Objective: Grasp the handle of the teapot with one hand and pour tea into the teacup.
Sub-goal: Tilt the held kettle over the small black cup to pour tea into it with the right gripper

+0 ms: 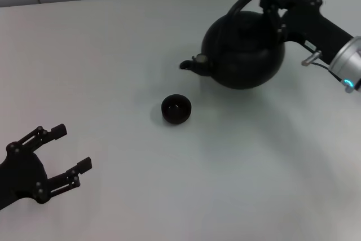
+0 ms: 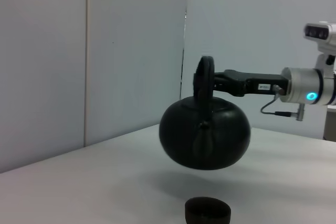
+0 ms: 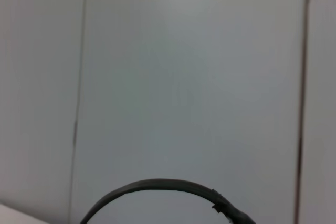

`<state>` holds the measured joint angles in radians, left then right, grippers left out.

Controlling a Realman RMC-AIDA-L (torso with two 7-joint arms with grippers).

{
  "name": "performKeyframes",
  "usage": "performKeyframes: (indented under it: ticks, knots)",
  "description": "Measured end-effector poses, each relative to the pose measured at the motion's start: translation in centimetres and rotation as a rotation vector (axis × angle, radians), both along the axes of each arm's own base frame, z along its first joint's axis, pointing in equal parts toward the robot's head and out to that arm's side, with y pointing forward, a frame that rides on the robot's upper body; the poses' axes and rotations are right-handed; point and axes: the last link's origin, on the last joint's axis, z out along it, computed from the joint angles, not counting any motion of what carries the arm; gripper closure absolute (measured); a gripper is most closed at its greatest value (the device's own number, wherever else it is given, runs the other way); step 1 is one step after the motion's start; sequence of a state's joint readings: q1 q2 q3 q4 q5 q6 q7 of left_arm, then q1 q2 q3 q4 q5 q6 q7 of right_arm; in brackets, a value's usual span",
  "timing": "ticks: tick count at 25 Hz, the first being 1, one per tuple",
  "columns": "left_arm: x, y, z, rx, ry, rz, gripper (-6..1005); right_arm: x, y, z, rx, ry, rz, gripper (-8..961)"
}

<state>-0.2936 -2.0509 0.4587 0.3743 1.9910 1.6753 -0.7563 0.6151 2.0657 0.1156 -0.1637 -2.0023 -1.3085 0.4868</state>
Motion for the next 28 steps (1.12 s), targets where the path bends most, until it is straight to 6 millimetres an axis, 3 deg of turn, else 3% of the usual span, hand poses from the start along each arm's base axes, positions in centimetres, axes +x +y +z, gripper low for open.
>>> performKeyframes:
  ticks: [16, 28]
  knots:
    - [0.1, 0.2, 0.2, 0.008, -0.004, -0.003, 135, -1.0, 1.0, -0.4, -0.037, -0.064, 0.036, 876]
    - [0.2, 0.3, 0.2, 0.010, -0.006, -0.004, 136, -1.8, 1.1, 0.3, 0.004, -0.235, 0.186, 876]
